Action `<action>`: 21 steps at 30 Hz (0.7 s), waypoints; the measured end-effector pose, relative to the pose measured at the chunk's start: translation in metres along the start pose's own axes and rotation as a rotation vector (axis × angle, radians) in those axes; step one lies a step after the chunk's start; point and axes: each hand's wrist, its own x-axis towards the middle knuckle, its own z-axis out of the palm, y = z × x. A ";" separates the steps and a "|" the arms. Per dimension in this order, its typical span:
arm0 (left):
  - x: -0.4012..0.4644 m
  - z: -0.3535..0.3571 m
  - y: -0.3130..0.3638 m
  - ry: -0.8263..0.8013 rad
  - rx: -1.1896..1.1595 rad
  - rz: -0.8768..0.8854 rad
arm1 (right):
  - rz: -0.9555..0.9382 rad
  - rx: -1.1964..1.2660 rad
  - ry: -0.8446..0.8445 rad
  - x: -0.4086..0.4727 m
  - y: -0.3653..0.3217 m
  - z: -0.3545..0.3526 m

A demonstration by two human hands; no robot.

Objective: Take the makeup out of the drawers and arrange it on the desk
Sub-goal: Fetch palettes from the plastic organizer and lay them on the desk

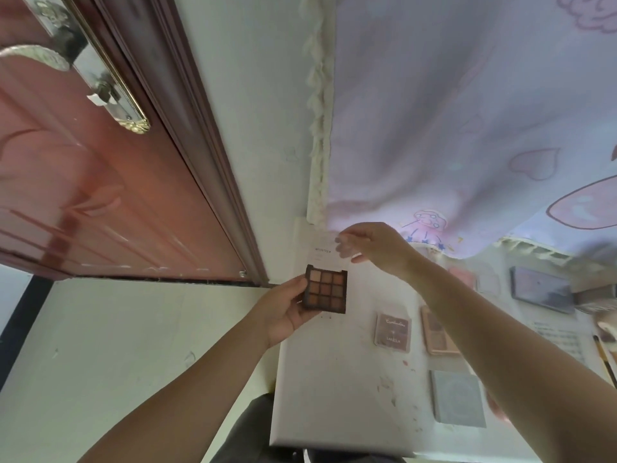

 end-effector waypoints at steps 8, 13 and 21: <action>0.044 0.005 0.026 0.379 0.543 0.257 | -0.015 0.021 0.079 0.048 -0.001 0.007; 0.045 0.009 0.021 0.335 0.813 0.285 | -0.042 -0.061 0.131 0.058 0.006 0.006; 0.040 0.014 0.021 0.329 0.904 0.305 | -0.050 -0.182 0.174 0.056 0.018 0.014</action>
